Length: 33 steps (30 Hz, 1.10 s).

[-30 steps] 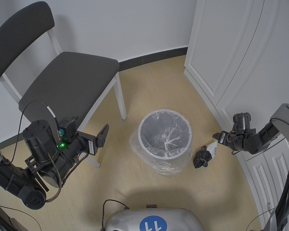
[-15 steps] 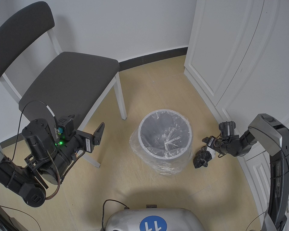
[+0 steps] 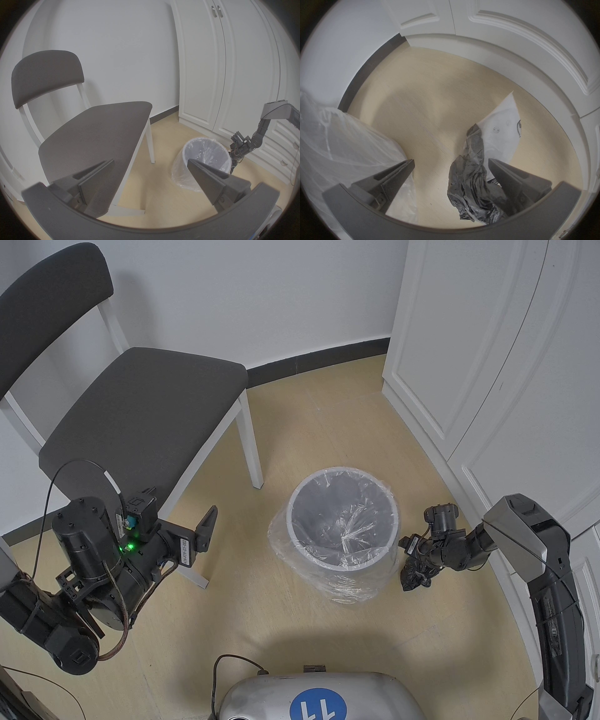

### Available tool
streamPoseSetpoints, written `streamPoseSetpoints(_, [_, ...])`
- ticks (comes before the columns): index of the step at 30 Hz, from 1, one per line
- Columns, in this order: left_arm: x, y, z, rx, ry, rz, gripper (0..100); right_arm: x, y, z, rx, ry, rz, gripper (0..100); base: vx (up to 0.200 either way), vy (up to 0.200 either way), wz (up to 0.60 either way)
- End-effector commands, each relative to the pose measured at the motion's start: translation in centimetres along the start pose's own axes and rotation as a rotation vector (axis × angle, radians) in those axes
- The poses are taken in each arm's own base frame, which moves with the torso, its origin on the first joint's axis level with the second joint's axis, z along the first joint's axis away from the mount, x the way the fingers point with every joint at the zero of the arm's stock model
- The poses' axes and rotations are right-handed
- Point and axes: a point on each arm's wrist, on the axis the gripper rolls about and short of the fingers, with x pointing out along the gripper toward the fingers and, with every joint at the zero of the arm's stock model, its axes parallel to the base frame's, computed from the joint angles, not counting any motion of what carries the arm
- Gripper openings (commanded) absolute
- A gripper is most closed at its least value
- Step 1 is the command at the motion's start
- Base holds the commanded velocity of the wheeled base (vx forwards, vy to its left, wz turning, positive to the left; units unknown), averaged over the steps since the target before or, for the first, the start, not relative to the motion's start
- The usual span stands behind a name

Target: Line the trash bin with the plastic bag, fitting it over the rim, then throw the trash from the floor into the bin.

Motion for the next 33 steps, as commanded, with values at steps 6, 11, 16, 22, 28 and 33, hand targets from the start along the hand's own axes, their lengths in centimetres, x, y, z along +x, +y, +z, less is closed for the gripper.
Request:
streamPoseSetpoints(6, [0.5,-0.6,-1.4,0.017,0.051,-0.014,100,1.6,-0.5,-0.4,-0.001,0.069,-0.056,100,0.000,0.000,0.00])
streamPoseSetpoints(11, [1.3,-1.2,-2.4,0.042,0.039,-0.014,100,3.7,-2.3,-0.6,0.005,0.058,-0.131,100,0.000,0.000,0.00])
streamPoseSetpoints(16, [2.2,-1.5,-3.6,0.086,0.009,0.005,100,3.9,-2.7,-0.5,0.002,0.074,-0.174,100,0.000,0.000,0.00])
streamPoseSetpoints(22, [2.2,-1.5,-3.6,0.091,0.012,0.006,100,4.0,-2.7,-0.4,-0.001,0.124,-0.212,100,0.000,0.000,0.00])
streamPoseSetpoints(28, [2.1,-1.5,-3.6,0.091,0.014,0.005,100,4.0,-2.7,-0.4,-0.003,0.132,-0.222,100,0.000,0.000,0.00])
streamPoseSetpoints(33, [2.2,-1.4,-3.6,0.091,0.014,0.007,100,4.1,-2.7,-0.5,-0.002,0.133,-0.223,100,0.000,0.000,0.00])
